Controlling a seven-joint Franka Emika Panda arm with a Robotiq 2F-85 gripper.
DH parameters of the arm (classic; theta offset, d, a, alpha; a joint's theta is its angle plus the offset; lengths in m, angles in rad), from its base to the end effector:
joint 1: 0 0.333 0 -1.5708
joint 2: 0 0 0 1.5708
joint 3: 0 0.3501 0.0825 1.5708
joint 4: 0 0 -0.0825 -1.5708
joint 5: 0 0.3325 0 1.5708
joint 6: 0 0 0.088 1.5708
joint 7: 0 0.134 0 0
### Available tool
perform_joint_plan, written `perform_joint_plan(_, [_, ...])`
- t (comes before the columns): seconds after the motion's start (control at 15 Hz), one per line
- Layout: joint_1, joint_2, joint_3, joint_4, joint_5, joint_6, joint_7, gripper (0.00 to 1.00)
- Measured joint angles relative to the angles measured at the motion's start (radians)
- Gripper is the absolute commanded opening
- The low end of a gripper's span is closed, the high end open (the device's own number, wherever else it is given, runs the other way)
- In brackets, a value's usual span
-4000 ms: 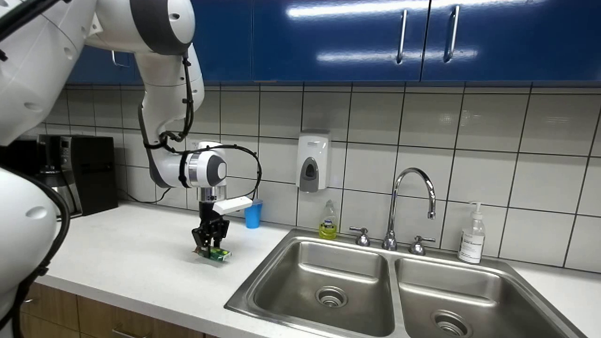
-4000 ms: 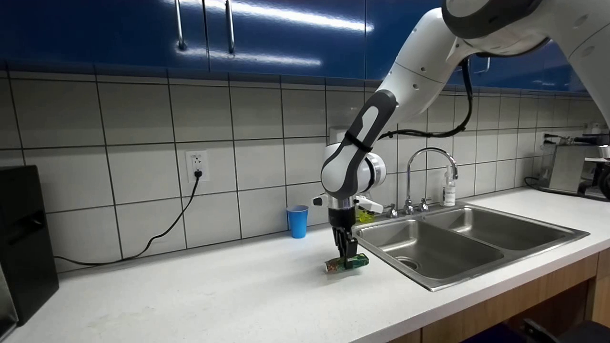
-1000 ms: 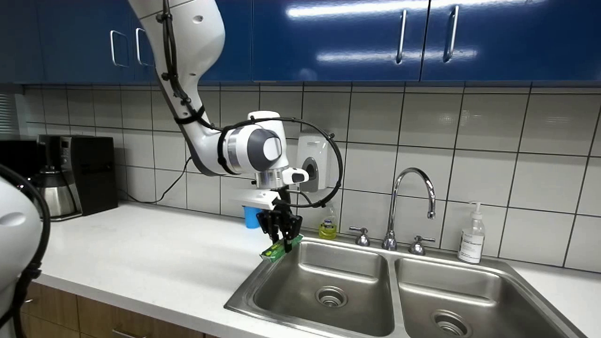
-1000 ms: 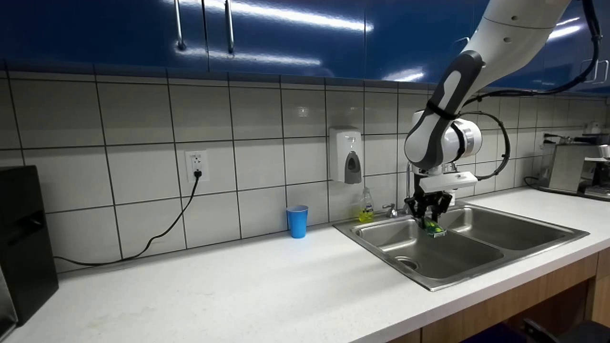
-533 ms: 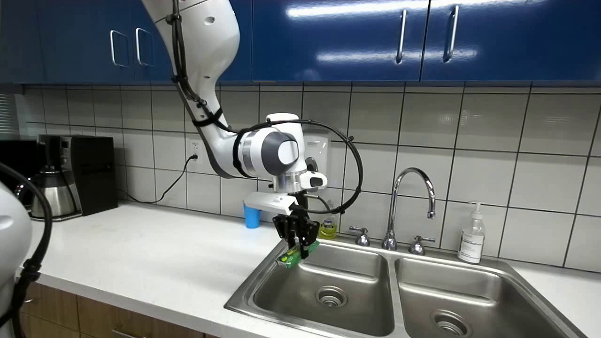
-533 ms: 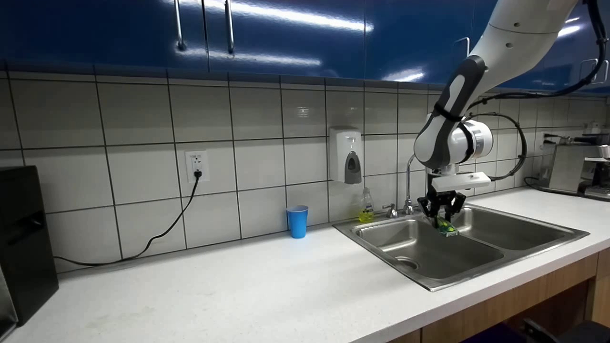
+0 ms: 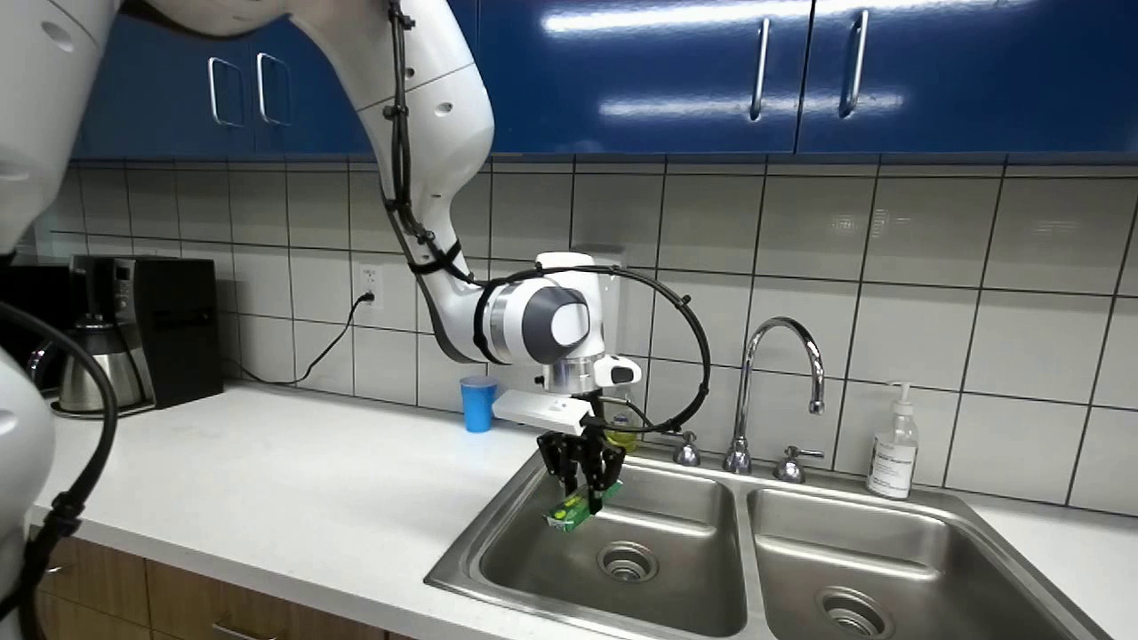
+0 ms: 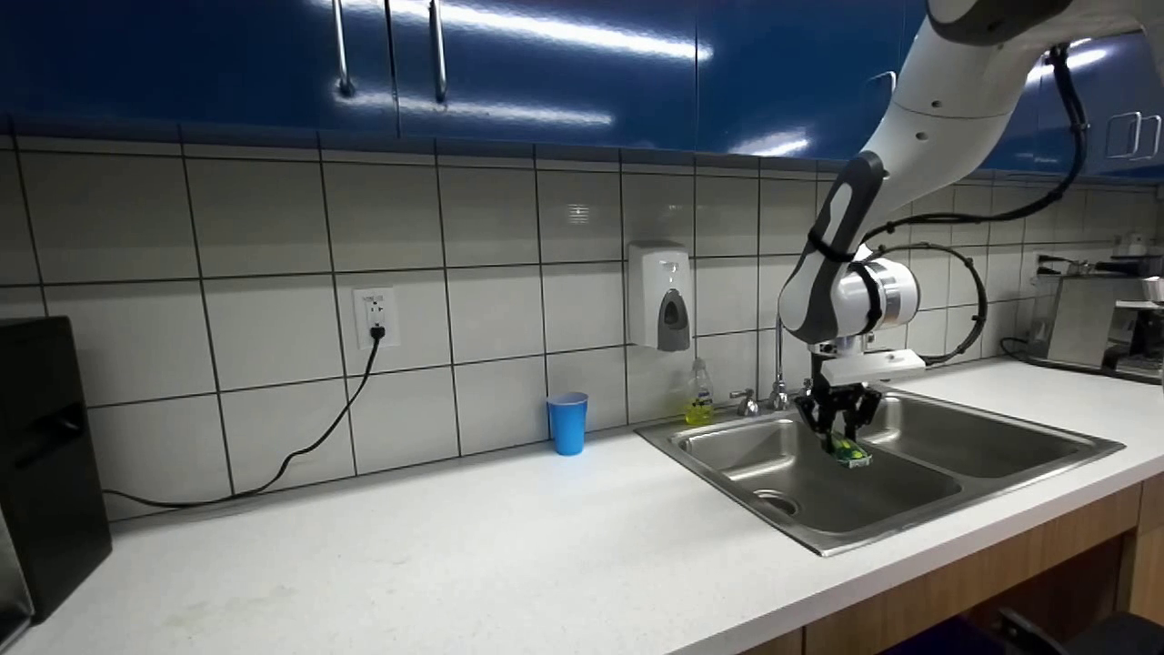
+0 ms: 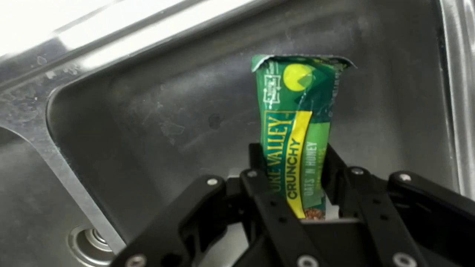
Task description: Put the candy bar into the sink
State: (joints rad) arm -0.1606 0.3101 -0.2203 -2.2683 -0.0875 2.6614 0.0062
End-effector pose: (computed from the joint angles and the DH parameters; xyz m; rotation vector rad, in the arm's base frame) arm 0.4949 -0.1945 0.2816 2.9820 -0.4477 0.0996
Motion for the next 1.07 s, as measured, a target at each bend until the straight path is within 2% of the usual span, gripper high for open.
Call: perform_joint_plan(1.07, [0.001, 0.370, 0.026, 0.260, 0.001, 0.002, 0.000, 0.15])
